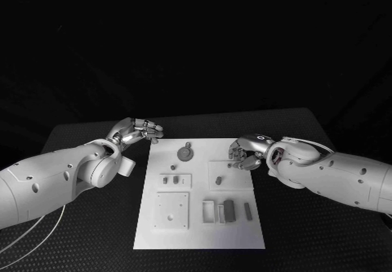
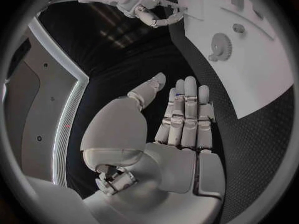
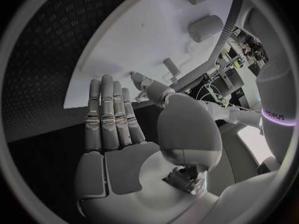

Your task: Assemble the parts on the task board

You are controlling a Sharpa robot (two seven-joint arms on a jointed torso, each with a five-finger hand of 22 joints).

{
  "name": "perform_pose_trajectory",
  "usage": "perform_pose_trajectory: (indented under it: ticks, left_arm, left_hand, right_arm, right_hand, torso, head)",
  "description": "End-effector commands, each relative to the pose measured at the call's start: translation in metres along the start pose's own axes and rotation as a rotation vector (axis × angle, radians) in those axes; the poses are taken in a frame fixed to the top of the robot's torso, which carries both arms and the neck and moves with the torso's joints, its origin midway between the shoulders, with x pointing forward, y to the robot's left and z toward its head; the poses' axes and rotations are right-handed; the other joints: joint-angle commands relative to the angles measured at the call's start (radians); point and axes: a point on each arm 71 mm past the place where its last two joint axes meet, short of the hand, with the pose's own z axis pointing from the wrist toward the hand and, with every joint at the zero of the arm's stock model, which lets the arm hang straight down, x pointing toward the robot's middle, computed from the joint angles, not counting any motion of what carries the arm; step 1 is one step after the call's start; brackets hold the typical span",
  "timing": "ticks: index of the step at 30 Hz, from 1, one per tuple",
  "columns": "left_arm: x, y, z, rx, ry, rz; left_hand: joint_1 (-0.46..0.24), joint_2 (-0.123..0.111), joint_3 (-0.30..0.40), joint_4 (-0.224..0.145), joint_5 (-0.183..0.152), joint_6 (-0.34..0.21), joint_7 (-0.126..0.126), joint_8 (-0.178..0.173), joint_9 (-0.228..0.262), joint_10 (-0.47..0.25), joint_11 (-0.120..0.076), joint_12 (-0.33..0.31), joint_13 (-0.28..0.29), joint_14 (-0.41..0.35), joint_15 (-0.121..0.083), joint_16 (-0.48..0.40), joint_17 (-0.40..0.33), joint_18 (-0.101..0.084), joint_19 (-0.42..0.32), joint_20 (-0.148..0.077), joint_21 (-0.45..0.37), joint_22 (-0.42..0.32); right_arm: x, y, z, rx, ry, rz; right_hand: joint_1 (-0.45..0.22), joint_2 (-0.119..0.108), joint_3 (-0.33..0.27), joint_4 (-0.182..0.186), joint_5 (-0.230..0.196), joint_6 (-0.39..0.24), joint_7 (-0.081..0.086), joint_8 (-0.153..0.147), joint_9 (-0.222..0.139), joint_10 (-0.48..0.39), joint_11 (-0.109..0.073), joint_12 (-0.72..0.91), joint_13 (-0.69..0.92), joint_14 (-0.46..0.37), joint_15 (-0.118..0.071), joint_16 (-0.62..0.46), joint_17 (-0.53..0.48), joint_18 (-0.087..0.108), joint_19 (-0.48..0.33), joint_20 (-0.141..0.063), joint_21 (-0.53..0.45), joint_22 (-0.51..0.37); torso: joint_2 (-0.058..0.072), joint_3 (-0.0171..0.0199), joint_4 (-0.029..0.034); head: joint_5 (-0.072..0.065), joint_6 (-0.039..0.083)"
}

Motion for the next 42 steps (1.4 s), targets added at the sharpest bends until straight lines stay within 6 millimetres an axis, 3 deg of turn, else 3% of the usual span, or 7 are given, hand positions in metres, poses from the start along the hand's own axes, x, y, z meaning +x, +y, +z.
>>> perform_pose_trajectory:
  ticks: [1, 6, 19, 42]
  left_arm:
    - [0.001, -0.002, 0.001, 0.015, -0.012, -0.024]
    - [0.001, -0.002, 0.001, 0.012, -0.014, -0.028]
    - [0.001, -0.001, 0.001, 0.007, -0.014, -0.034]
    - [-0.001, 0.0, 0.001, -0.006, -0.012, -0.039]
  left_hand:
    - [-0.004, -0.002, -0.008, 0.0, -0.002, -0.009, 0.002, -0.001, 0.001, -0.005, 0.004, -0.005, -0.002, -0.001, 0.008, -0.008, 0.002, 0.008, 0.003, 0.007, -0.007, -0.001]
    - [-0.005, -0.002, -0.009, 0.001, -0.002, -0.012, 0.004, -0.003, 0.0, -0.007, 0.005, -0.006, -0.003, 0.0, 0.009, -0.012, 0.003, 0.009, 0.004, 0.008, -0.009, -0.001]
    - [-0.007, -0.002, -0.011, 0.002, -0.003, -0.018, 0.008, -0.006, 0.0, -0.009, 0.007, -0.008, -0.005, 0.003, 0.009, -0.017, 0.007, 0.01, 0.006, 0.009, -0.011, 0.001]
    - [-0.01, -0.004, -0.014, 0.003, -0.003, -0.026, 0.012, -0.01, -0.001, -0.013, 0.008, -0.01, -0.008, 0.006, 0.009, -0.023, 0.012, 0.011, 0.008, 0.009, -0.013, 0.002]
  right_arm:
    - [0.002, 0.003, 0.0, 0.007, 0.004, -0.079]
    - [0.007, 0.011, 0.001, -0.012, 0.006, -0.081]
    - [0.013, 0.021, 0.005, -0.033, 0.003, -0.101]
    - [0.033, 0.031, 0.005, -0.039, 0.053, -0.233]
  right_hand:
    - [0.0, -0.009, 0.007, 0.002, -0.008, 0.009, 0.002, 0.004, 0.001, 0.01, 0.0, -0.007, 0.002, 0.011, 0.0, 0.0, 0.002, 0.0, 0.009, -0.001, -0.001, 0.002]
    - [0.003, -0.016, 0.017, 0.007, -0.016, 0.01, 0.002, 0.002, 0.0, 0.012, 0.002, -0.022, 0.004, 0.011, 0.0, -0.002, 0.003, 0.0, 0.01, -0.001, -0.003, 0.005]
    - [0.016, -0.023, 0.044, 0.018, -0.041, 0.022, -0.002, 0.002, 0.0, 0.022, 0.003, -0.049, 0.012, 0.009, 0.002, -0.008, 0.006, 0.0, 0.006, 0.001, -0.011, 0.014]
    - [0.038, -0.024, 0.076, 0.019, -0.051, 0.08, -0.025, 0.02, 0.011, 0.078, -0.016, -0.062, 0.054, 0.036, -0.012, 0.014, 0.043, 0.0, 0.037, -0.012, 0.005, 0.052]
  torso:
    - [0.002, 0.0004, -0.0002]
    - [0.002, 0.0025, -0.0007]
    - [0.002, 0.0024, 0.0]
    - [0.001, 0.0026, -0.0009]
  head:
    - [0.002, -0.001]
    - [0.005, -0.006]
    - [0.009, -0.014]
    - [0.006, -0.028]
